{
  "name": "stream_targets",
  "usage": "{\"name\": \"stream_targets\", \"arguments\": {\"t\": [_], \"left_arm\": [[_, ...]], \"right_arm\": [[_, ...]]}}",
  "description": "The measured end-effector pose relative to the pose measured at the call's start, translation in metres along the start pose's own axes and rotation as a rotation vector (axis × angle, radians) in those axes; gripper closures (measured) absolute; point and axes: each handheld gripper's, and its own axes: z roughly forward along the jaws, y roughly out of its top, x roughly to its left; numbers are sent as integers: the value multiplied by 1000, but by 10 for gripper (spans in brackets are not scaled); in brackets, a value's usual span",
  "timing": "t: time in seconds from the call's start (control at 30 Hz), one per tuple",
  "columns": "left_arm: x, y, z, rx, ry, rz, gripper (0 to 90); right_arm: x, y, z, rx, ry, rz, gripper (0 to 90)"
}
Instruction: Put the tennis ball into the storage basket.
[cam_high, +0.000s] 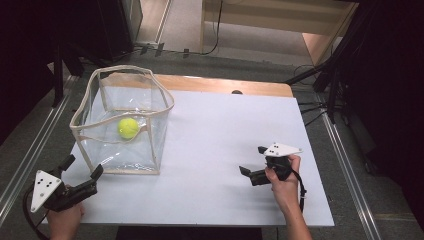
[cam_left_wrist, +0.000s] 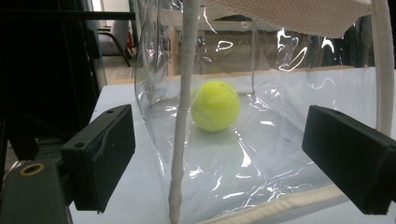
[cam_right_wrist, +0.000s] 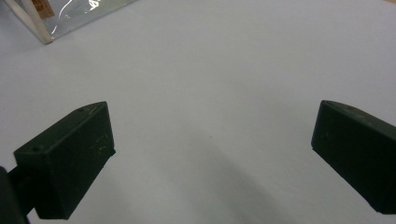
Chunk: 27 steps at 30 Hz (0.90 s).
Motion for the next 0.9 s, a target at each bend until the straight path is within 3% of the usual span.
{"name": "stream_targets", "arguments": {"t": [0.5, 0.9], "left_arm": [[-2, 0, 1, -2, 9, 13, 98], [-2, 0, 1, 0, 11, 14, 98]], "right_arm": [[-18, -35, -38, -54, -69, 31, 0], [-31, -63, -62, -108, -112, 86, 0]]}}
